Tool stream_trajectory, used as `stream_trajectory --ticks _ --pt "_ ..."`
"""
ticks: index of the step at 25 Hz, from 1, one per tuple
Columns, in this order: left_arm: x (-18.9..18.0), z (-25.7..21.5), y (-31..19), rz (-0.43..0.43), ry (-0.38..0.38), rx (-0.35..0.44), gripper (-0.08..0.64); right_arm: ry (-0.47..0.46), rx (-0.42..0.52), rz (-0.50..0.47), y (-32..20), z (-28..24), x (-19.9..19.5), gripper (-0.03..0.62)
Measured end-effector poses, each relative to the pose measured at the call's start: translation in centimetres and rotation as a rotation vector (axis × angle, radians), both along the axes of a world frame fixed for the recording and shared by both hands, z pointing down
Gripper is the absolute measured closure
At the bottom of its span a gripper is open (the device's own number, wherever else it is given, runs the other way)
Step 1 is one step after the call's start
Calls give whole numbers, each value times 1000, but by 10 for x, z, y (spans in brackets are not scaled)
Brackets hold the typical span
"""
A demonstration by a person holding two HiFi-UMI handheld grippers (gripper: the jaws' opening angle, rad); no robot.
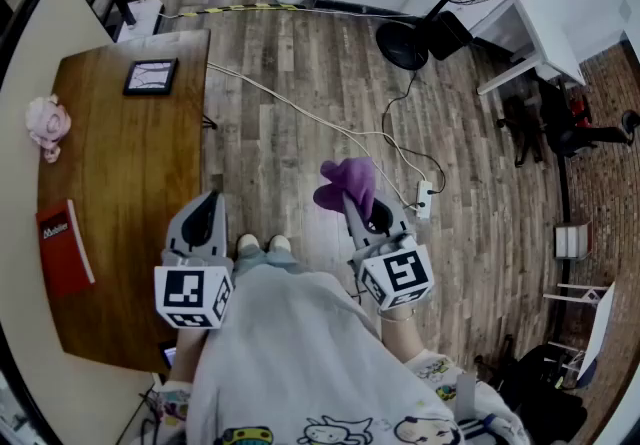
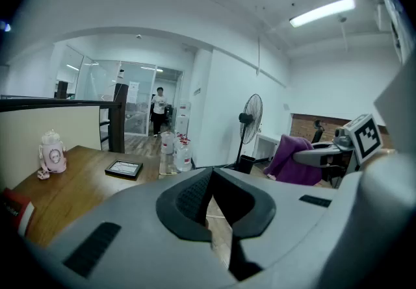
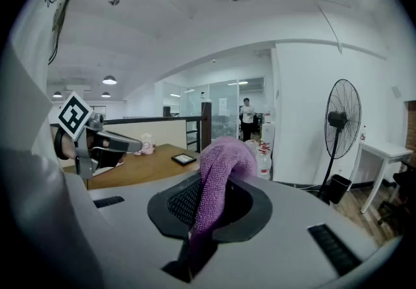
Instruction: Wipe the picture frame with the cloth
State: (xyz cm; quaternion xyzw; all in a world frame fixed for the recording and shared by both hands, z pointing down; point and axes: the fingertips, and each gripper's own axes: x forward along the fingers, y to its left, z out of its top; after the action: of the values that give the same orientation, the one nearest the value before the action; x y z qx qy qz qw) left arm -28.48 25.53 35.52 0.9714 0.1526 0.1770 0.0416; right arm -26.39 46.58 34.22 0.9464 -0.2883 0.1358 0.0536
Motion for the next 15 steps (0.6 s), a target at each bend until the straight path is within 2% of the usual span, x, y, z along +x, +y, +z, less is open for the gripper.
stream_trajectory --ticks 6,15 --pt "5 -1 8 -27 9 1 554 4 -9 -13 14 1 6 566" --pt "13 -4 13 -77 29 7 546 5 36 -26 31 1 15 566"
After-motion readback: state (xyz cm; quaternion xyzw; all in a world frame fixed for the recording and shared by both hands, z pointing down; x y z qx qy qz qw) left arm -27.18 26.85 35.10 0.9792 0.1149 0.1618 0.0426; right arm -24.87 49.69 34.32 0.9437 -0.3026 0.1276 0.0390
